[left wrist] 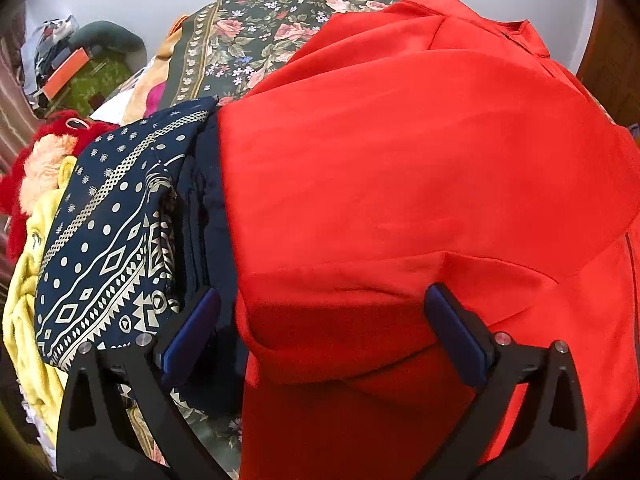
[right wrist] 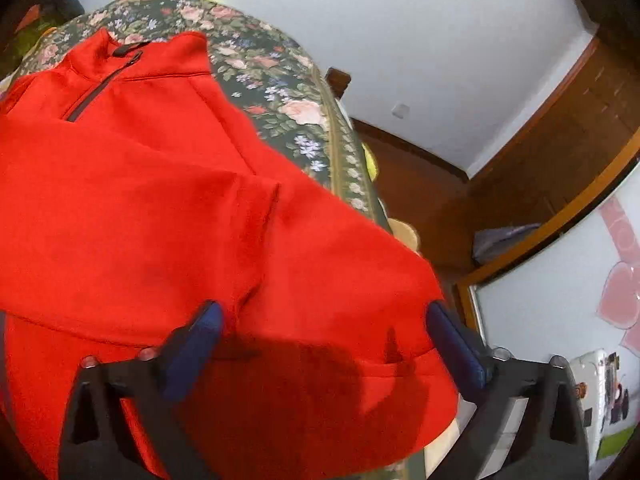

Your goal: Fold large clothes

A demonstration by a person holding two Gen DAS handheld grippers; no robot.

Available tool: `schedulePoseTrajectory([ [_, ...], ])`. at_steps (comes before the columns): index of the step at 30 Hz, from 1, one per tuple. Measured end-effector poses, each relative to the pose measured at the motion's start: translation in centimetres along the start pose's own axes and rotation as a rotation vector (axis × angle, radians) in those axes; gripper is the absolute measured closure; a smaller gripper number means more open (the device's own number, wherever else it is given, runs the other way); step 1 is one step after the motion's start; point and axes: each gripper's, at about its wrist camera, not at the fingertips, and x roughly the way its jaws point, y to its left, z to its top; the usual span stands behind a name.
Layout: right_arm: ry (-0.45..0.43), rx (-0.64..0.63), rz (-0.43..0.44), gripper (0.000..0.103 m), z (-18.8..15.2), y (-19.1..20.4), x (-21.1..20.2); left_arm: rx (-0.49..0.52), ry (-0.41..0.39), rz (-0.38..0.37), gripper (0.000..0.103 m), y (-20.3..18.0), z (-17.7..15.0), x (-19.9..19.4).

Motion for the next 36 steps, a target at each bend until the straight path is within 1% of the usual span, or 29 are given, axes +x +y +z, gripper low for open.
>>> schedulePoseTrajectory([
  [1,0.019,0.033,0.043,0.002,-0.3,-0.8,0.1,-0.003,0.001,0.000,0.000,0.0,0.0,0.0],
  [2,0.041,0.093,0.108,0.002,-0.7,-2.1,-0.1,-0.006,0.002,0.001,0.000,0.1,0.0,0.0],
  [4,0.056,0.150,0.178,0.002,-1.4,-3.9,-0.7,-0.002,-0.007,0.003,0.000,0.1,-0.1,-0.2],
  [8,0.025,0.202,0.234,0.002,-3.0,-6.5,-3.4,0.017,-0.013,0.036,0.000,-0.3,-0.4,-1.2],
  [10,0.020,0.234,0.280,0.002,-3.9,-7.9,-4.8,0.038,-0.008,0.048,0.000,-0.7,-0.4,-1.9],
  [12,0.019,0.286,0.331,0.002,-4.7,-9.7,-5.8,0.053,-0.023,0.041,0.000,-1.1,-0.2,-3.1],
  [13,0.018,0.329,0.370,0.002,-5.2,-10.9,-6.2,0.056,-0.043,0.028,0.000,-1.3,0.1,-4.2],
  [17,0.053,0.502,0.490,0.002,-6.8,-14.8,-6.0,0.067,-0.114,-0.015,0.000,-2.6,1.7,-7.5],
  [19,0.085,0.587,0.531,0.002,-7.9,-16.5,-5.3,0.074,-0.143,-0.041,0.000,-3.7,2.8,-8.6],
  [22,0.120,0.655,0.539,0.002,-9.5,-17.7,-3.8,0.090,-0.170,-0.096,0.000,-5.6,4.2,-9.6],
  [24,0.152,0.689,0.548,0.002,-10.3,-18.1,-2.3,0.097,-0.169,-0.128,0.000,-7.1,5.1,-9.4],
  [28,0.212,0.767,0.606,0.002,-12.2,-18.3,1.0,0.114,-0.133,-0.172,0.000,-9.9,5.8,-7.4],
  [31,0.254,0.849,0.654,0.002,-13.4,-18.7,3.6,0.122,-0.110,-0.188,0.000,-11.6,5.8,-5.8],
  [34,0.254,0.922,0.680,0.002,-13.8,-19.0,5.5,0.134,-0.091,-0.194,0.000,-13.0,5.9,-4.4],
  [36,0.238,0.941,0.681,0.002,-13.5,-19.2,6.3,0.145,-0.090,-0.192,0.000,-13.6,5.9,-3.9],
])
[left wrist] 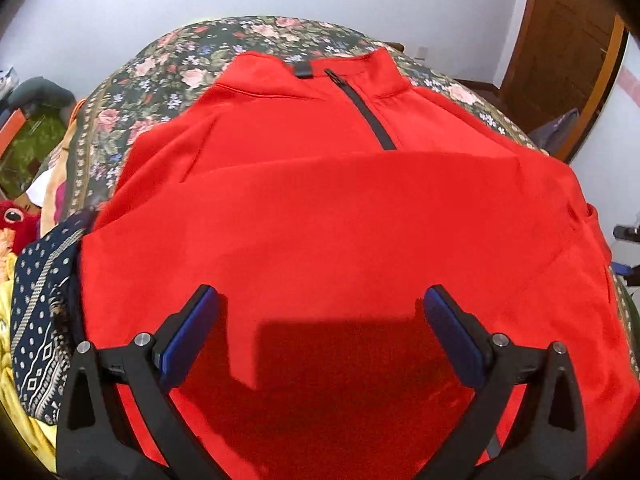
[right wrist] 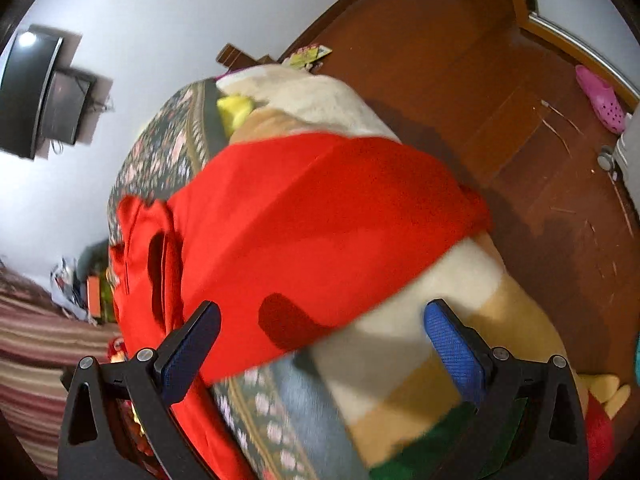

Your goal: Fold large clothes

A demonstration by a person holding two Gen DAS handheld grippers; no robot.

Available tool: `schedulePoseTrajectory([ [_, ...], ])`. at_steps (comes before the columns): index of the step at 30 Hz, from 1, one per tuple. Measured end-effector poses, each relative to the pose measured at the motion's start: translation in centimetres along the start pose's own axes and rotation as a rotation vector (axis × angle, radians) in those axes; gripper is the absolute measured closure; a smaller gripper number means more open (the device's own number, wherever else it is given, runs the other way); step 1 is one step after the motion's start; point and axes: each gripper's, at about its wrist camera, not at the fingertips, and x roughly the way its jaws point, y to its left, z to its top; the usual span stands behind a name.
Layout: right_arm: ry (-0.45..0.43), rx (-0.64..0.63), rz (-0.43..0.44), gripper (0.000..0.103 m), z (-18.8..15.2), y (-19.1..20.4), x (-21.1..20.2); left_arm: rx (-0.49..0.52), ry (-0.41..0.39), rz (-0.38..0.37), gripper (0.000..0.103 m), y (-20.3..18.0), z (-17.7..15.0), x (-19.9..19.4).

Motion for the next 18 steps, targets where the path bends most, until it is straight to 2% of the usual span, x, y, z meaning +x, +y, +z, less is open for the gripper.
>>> schedulePoseTrajectory([
  [6,-0.066,0.042,0.002,0.004,2.3,-0.5,1.8,0.023,0.001,0.028,0.000,-0.5,0.1,1.4],
  [9,-0.120,0.051,-0.048,0.016,3.2,-0.4,2.2,0.032,-0.011,0.051,0.000,-0.8,-0.1,1.7],
  [11,-0.141,0.056,-0.089,0.034,3.7,-0.6,2.4,0.040,-0.017,0.055,0.000,-1.0,-0.3,1.6],
  [12,-0.151,0.058,-0.093,0.038,3.9,-0.6,2.3,0.046,-0.018,0.054,0.000,-1.0,-0.4,1.5],
  [14,-0.180,0.055,-0.113,0.061,4.1,-0.4,1.8,0.059,-0.015,0.053,0.000,-1.1,-0.7,1.2],
  [15,-0.190,0.049,-0.123,0.067,4.1,-0.1,1.5,0.063,-0.015,0.052,0.000,-1.1,-0.9,1.0],
  [17,-0.207,0.023,-0.128,0.088,4.1,0.8,0.8,0.067,-0.019,0.050,0.000,-1.0,-1.1,0.4],
  [18,-0.218,0.006,-0.124,0.090,4.1,1.5,0.2,0.067,-0.023,0.051,0.000,-0.9,-1.3,0.0],
])
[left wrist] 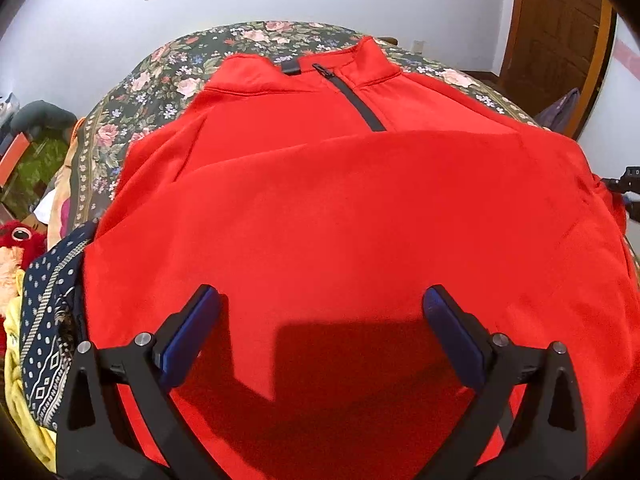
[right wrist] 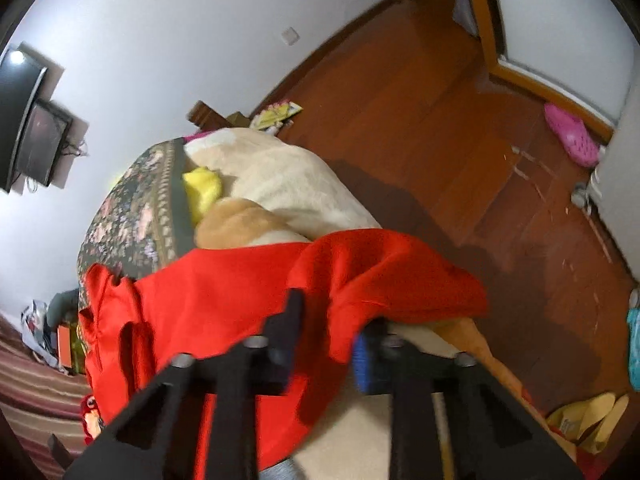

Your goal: Fold large clothes

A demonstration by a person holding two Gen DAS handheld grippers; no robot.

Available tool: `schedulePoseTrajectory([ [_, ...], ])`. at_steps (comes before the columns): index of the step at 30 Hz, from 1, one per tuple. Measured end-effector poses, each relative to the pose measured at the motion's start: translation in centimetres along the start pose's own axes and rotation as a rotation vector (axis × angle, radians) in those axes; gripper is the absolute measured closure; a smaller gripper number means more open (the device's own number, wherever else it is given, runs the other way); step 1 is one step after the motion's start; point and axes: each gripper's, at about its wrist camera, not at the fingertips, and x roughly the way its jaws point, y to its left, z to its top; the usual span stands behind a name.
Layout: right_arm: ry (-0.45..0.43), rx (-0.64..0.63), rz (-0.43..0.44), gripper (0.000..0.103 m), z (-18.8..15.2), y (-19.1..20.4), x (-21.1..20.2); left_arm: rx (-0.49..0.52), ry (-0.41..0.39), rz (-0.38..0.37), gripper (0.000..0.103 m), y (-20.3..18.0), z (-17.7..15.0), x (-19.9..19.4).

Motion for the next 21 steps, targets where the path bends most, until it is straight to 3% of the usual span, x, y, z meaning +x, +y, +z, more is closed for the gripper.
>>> schedulePoseTrajectory([
  [4,-0.057,-0.058,0.052,0.093,0.2,3.1,-3.2,-0.001,-0.029,0.009,0.000,0.9,-0.4,-2.0],
  [13,-0.172,-0.286,0.179,0.094,-0.7,16.0,-11.1,0.020,-0.120,0.039,0.000,2.8,-1.5,-7.4],
  [21,-0.103,-0.492,0.298,0.094,-6.4,28.1,-11.9,0.023,-0.185,0.049,0.000,5.2,-3.0,-10.7],
])
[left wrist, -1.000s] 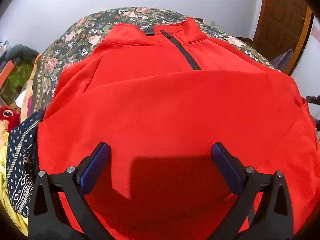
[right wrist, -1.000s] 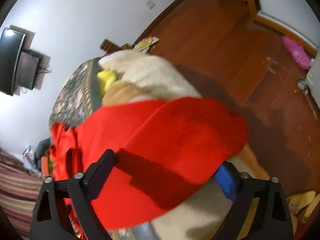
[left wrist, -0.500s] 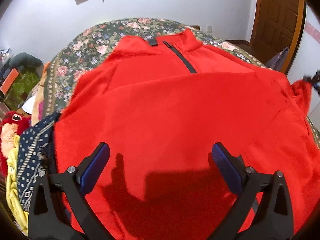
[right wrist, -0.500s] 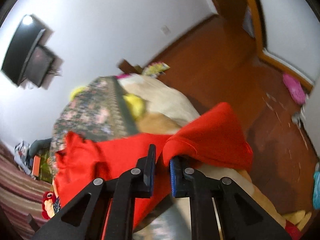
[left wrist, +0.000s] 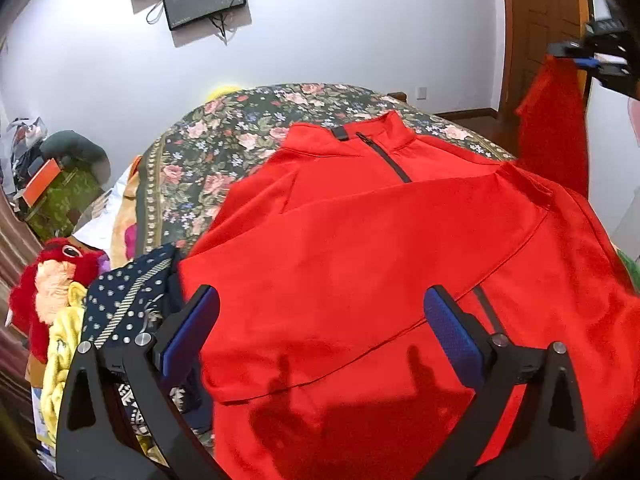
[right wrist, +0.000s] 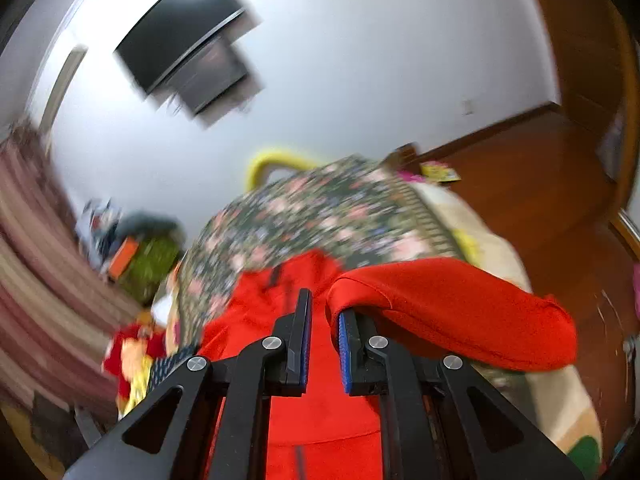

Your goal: Fold large clothes

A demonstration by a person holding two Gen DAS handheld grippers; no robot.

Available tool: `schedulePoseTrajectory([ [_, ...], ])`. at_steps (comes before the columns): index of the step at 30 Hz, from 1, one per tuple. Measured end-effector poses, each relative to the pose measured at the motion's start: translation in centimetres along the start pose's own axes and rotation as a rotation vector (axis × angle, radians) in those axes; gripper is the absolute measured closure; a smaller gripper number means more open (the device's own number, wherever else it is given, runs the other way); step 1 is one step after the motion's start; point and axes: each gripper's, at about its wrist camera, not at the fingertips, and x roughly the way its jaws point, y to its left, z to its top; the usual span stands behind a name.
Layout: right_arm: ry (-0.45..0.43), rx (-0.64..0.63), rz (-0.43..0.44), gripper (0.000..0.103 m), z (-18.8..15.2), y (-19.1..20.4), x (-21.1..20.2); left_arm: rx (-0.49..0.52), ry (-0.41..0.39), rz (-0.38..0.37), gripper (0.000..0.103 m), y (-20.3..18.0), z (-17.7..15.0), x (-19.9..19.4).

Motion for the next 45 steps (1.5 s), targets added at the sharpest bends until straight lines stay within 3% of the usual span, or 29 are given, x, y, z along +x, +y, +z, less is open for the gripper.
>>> schedulePoseTrajectory([
  [6,0.205,-0.133,0.022,0.094,-5.5,5.9,7.5,0.002,0.006,0.023,0.000,1.8,-1.8,-0.3],
  [13,0.442,-0.163,-0.038,0.094,-14.1,4.8,14.7,-0.014,0.061,0.041,0.000,3.2,-4.2,1.0],
  [16,0.514,-0.122,-0.072,0.093,-16.1,3.4,16.0,-0.032,0.081,0.046,0.000,3.8,-4.8,1.4],
  [19,0.538,-0.117,-0.069,0.093,-16.5,3.1,15.5,-0.057,0.094,0.038,0.000,4.2,-5.1,1.4],
  [21,0.600,-0.106,-0.080,0.093,-16.5,2.9,15.2,-0.072,0.100,0.031,0.000,4.2,-5.1,1.3],
  [26,0.746,-0.025,0.065,0.093,-16.4,2.0,13.5,-0.087,0.109,0.029,0.000,3.8,-4.6,0.4],
  [29,0.697,-0.085,0.030,0.093,-15.9,2.2,11.6,-0.083,0.099,0.025,0.000,3.2,-3.8,-0.6],
  [32,0.578,-0.170,-0.020,0.093,-14.5,2.8,8.6,-0.069,0.084,0.026,0.000,2.3,-2.5,-1.8],
  [36,0.433,-0.153,-0.025,0.093,-11.8,1.3,3.9,-0.020,0.058,0.028,0.000,0.0,-0.1,-2.9],
  [40,0.285,-0.129,-0.058,0.093,-9.2,-2.0,-1.4,0.064,0.013,0.016,0.000,-4.1,3.4,-3.7],
  [45,0.166,-0.113,-0.145,0.093,-7.4,-6.8,-6.8,0.161,-0.016,-0.050,0.000,-10.6,7.4,-3.1],
])
